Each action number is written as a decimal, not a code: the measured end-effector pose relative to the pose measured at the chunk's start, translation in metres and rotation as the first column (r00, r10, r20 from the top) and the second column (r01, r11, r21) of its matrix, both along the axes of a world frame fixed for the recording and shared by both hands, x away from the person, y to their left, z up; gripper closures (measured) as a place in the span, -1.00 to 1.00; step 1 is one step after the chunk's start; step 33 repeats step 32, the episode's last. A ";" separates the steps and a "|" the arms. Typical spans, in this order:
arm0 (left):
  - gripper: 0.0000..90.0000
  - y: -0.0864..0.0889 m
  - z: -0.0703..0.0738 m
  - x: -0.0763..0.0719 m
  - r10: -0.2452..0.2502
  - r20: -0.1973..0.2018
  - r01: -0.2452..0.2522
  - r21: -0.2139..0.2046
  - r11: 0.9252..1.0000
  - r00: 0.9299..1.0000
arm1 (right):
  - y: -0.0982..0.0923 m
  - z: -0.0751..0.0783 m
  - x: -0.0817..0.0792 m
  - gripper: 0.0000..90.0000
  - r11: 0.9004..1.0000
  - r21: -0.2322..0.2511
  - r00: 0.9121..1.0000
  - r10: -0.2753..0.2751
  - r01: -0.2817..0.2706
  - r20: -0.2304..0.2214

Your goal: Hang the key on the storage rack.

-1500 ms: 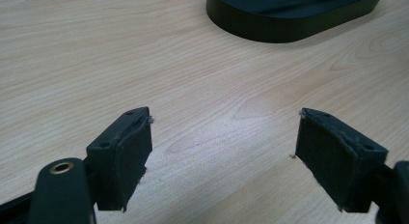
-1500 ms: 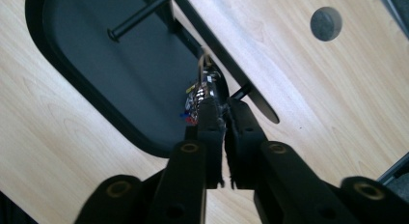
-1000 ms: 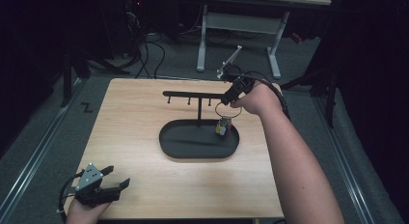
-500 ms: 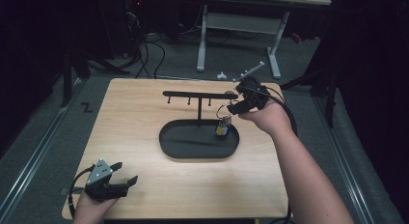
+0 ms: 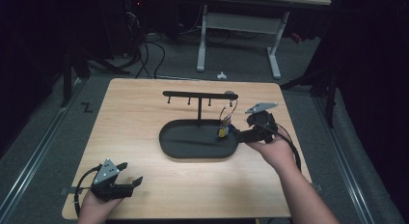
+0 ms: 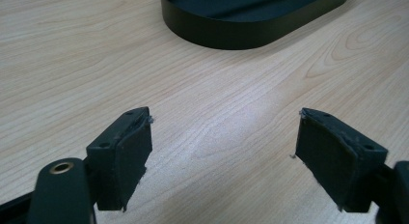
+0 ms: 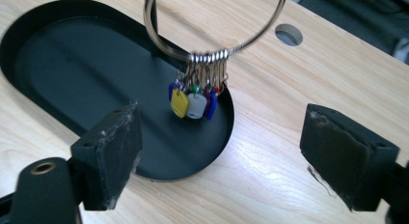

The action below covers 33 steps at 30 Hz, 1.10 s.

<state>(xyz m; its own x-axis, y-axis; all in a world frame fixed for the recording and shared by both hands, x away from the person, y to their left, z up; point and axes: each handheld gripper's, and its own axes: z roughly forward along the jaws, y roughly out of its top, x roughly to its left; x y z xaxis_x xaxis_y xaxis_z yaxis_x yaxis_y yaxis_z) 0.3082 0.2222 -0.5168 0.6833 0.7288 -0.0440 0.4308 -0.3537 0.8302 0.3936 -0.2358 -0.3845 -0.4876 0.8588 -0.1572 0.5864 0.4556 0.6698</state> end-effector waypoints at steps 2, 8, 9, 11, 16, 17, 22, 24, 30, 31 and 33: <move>-0.54 -0.002 0.000 0.001 0.002 0.004 -0.002 0.000 1.000 1.000 | -0.001 -0.013 -0.008 -0.69 1.000 0.012 0.999 -0.029 0.028 0.032; -0.55 -0.007 -0.001 0.000 -0.004 0.014 0.004 0.001 1.000 1.000 | -0.006 -0.064 -0.038 -0.69 0.993 0.077 0.991 -0.095 0.087 0.094; -0.55 -0.008 -0.001 0.001 -0.005 0.018 0.005 0.000 1.000 1.000 | -0.008 -0.070 -0.042 -0.69 0.993 0.085 0.991 -0.095 0.087 0.099; -0.56 -0.008 -0.001 0.001 -0.006 0.025 0.006 -0.003 1.000 1.000 | -0.012 -0.086 -0.052 -0.68 0.989 0.115 0.987 -0.106 0.093 0.117; -0.58 -0.008 0.000 0.001 -0.012 0.028 0.012 -0.008 1.000 1.000 | -0.025 -0.122 -0.085 -0.68 0.972 0.194 0.977 -0.161 0.133 0.140; -0.58 -0.008 0.000 0.001 -0.013 0.027 0.014 -0.012 1.000 1.000 | -0.030 -0.131 -0.097 -0.66 0.974 0.198 0.974 -0.148 0.113 0.169; -0.59 -0.010 0.002 0.002 -0.009 0.042 0.010 -0.013 1.000 0.999 | -0.036 -0.138 -0.109 -0.67 0.977 0.171 0.979 -0.150 0.126 0.136; -0.60 -0.011 0.002 0.001 -0.007 0.047 0.008 -0.014 1.000 0.999 | -0.036 -0.137 -0.107 -0.67 0.974 0.183 0.975 -0.161 0.132 0.152; -0.61 -0.008 0.003 0.003 0.001 0.054 0.000 -0.025 1.000 0.999 | -0.036 -0.138 -0.107 -0.67 0.973 0.194 0.975 -0.159 0.127 0.158; -0.60 -0.008 0.003 0.004 0.000 0.056 0.001 -0.024 1.000 0.998 | -0.036 -0.138 -0.107 -0.67 0.973 0.193 0.975 -0.161 0.130 0.156; -0.60 -0.008 0.004 0.004 -0.002 0.057 0.004 -0.019 1.000 0.998 | -0.036 -0.138 -0.107 -0.67 0.972 0.196 0.974 -0.165 0.133 0.154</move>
